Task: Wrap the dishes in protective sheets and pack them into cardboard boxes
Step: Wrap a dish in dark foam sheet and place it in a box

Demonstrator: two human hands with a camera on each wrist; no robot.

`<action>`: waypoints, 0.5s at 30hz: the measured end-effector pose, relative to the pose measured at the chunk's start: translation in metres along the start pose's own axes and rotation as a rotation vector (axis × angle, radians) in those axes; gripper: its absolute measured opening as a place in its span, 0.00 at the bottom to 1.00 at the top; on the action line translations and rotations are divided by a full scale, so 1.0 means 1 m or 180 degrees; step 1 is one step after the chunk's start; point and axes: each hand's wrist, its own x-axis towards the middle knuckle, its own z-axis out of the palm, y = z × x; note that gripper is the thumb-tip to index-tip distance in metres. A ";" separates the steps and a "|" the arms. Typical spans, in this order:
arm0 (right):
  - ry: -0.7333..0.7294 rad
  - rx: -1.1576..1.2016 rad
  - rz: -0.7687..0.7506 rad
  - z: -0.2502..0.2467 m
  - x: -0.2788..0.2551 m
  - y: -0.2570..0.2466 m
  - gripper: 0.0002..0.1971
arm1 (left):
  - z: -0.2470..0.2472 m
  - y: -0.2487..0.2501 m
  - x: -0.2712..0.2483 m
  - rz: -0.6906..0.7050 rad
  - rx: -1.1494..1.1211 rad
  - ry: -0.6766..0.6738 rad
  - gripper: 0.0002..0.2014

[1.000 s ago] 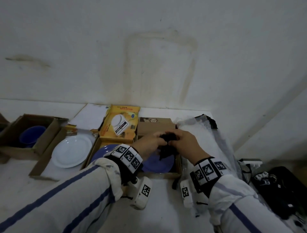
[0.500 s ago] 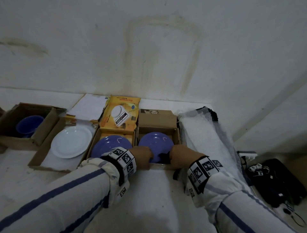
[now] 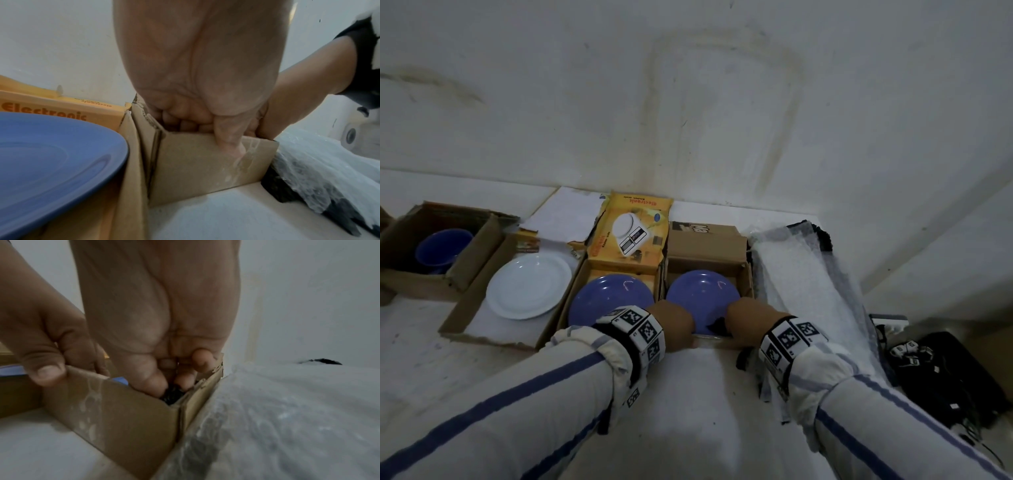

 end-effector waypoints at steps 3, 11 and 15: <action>-0.0016 0.0102 0.0021 -0.002 0.001 -0.001 0.16 | -0.002 -0.001 0.000 0.0113 0.0015 -0.0005 0.19; -0.0397 0.0221 0.0038 -0.006 -0.001 0.004 0.16 | -0.005 -0.002 0.004 0.0111 0.0078 -0.0114 0.20; -0.0265 0.0187 0.0023 -0.014 0.003 0.006 0.19 | -0.003 -0.005 0.006 0.0161 0.0048 -0.0136 0.20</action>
